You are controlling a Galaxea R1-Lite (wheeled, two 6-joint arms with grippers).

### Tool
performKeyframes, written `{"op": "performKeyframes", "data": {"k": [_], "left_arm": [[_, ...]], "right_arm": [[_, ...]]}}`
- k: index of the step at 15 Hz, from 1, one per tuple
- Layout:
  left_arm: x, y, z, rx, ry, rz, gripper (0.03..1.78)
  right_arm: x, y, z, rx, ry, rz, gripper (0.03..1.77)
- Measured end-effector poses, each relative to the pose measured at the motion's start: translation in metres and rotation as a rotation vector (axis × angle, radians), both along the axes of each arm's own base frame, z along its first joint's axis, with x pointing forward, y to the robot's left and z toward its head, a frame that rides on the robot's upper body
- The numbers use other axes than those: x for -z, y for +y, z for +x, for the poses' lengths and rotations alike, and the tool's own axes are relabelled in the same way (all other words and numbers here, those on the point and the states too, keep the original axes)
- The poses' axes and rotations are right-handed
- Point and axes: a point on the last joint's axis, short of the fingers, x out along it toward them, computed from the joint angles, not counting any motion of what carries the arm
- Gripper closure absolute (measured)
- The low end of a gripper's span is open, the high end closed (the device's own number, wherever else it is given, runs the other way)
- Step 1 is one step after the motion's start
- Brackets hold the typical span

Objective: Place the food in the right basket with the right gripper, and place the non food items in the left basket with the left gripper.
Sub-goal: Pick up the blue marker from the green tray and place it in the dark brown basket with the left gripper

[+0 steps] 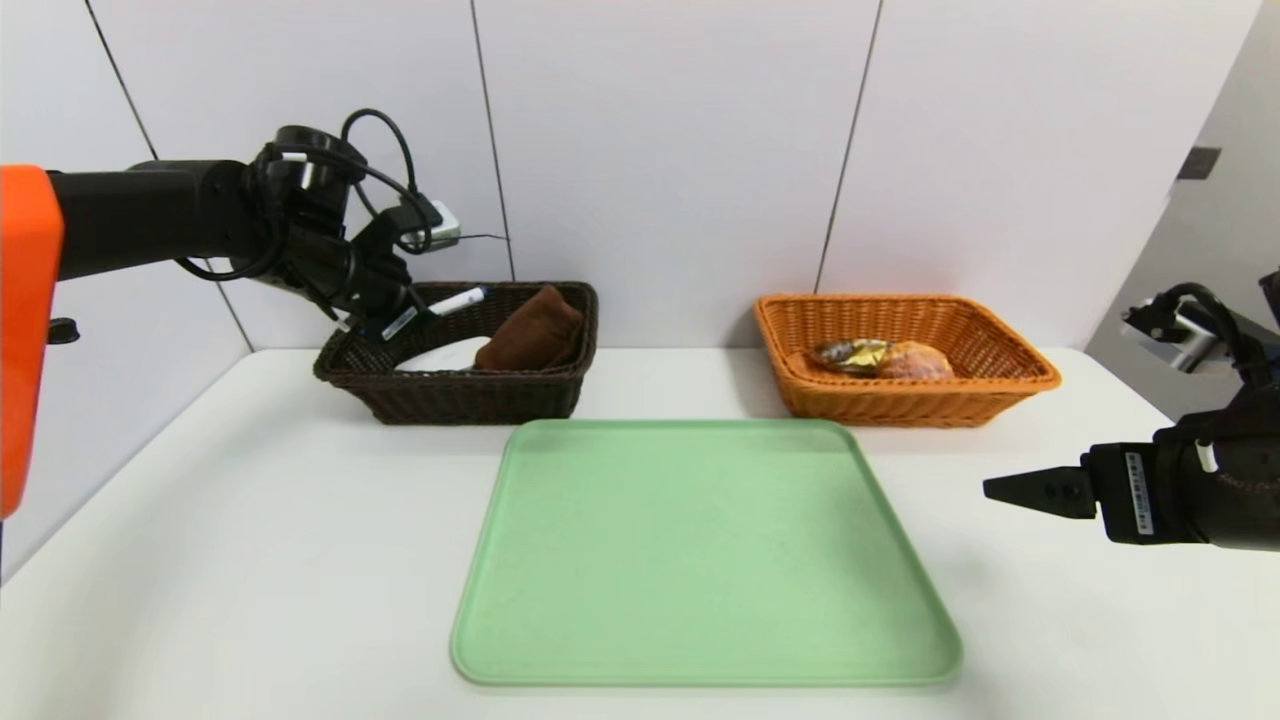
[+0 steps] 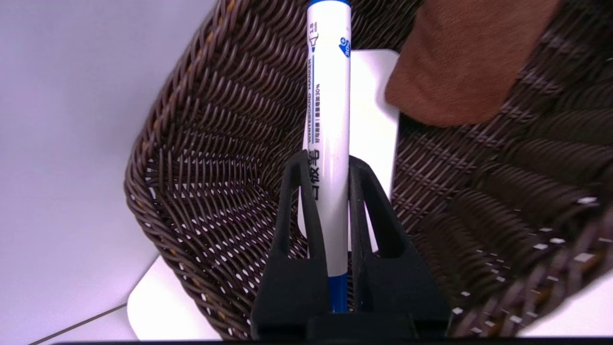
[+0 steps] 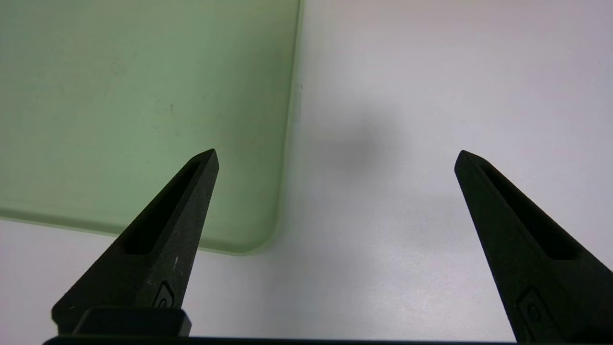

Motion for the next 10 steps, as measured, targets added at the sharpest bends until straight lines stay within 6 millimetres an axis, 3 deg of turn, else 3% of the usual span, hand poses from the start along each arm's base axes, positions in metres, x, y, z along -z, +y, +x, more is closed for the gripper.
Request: {"op": "performKeyframes", "data": {"k": [6, 10], "left_arm": [[0.022, 0.001, 0.012, -0.009, 0.048, -0.002, 1.62], [0.023, 0.001, 0.012, -0.035, 0.06, -0.032, 1.06]], "right_arm": [[0.001, 0.0, 0.0, 0.0, 0.002, -0.001, 0.1], [0.001, 0.0, 0.0, 0.0, 0.003, -0.001, 0.1]]}}
